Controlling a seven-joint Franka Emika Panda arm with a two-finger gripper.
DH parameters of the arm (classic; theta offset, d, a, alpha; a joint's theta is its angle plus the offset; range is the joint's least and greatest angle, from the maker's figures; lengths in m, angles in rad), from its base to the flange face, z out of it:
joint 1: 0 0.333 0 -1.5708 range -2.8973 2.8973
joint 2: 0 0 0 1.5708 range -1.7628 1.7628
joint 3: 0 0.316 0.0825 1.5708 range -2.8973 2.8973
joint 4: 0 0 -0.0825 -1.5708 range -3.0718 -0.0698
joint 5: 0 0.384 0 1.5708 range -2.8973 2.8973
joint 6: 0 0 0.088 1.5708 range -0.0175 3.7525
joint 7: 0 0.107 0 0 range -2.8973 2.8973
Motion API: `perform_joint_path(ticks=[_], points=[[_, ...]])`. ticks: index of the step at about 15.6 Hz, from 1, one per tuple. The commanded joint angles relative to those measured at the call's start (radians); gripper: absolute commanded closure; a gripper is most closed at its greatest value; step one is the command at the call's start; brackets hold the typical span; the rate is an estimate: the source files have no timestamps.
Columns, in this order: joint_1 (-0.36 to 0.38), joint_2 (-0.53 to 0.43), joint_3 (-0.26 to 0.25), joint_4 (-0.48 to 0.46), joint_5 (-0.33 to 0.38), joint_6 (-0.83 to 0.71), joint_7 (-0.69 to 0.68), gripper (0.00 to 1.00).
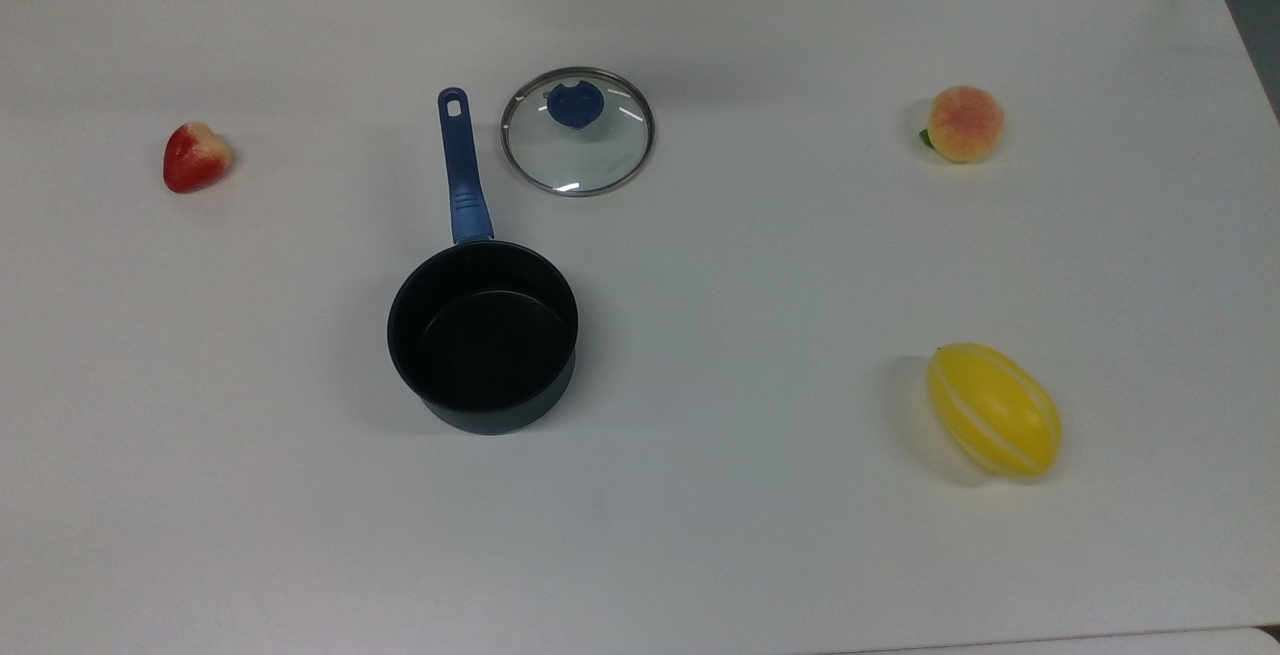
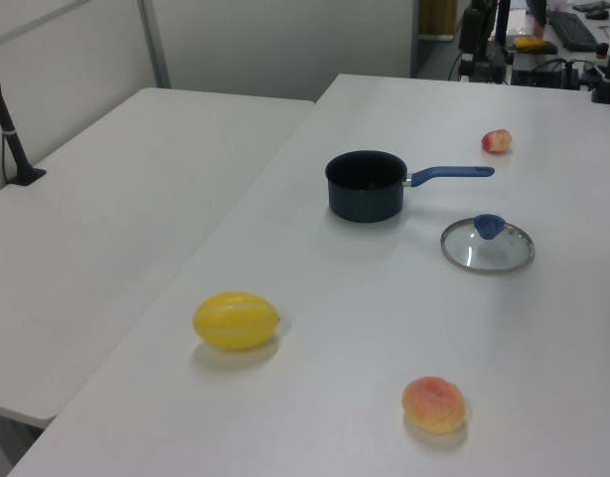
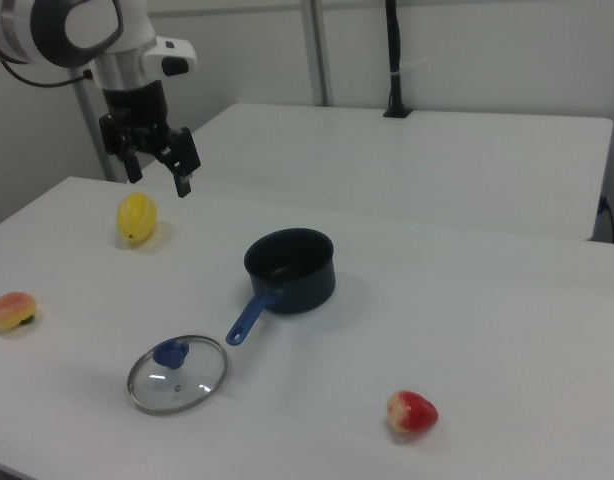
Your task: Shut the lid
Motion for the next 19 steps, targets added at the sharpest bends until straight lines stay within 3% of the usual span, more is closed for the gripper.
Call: perform_joint_path(ticks=[1,3,8,12,16,19], points=[[0.02,-0.019,0.029,-0.044,0.014,-0.113,0.002,0.0],[0.021,-0.022,0.068,-0.082,0.009,-0.147,0.005,0.0],[0.008,-0.015,0.089,-0.187,0.005,-0.156,0.029,0.0],[0.011,-0.019,0.091,-0.289,-0.006,-0.045,0.029,0.0],[0.012,-0.018,0.137,-0.384,-0.063,0.058,0.029,0.0],[0.015,-0.018,0.14,-0.433,-0.089,0.117,0.029,0.0]])
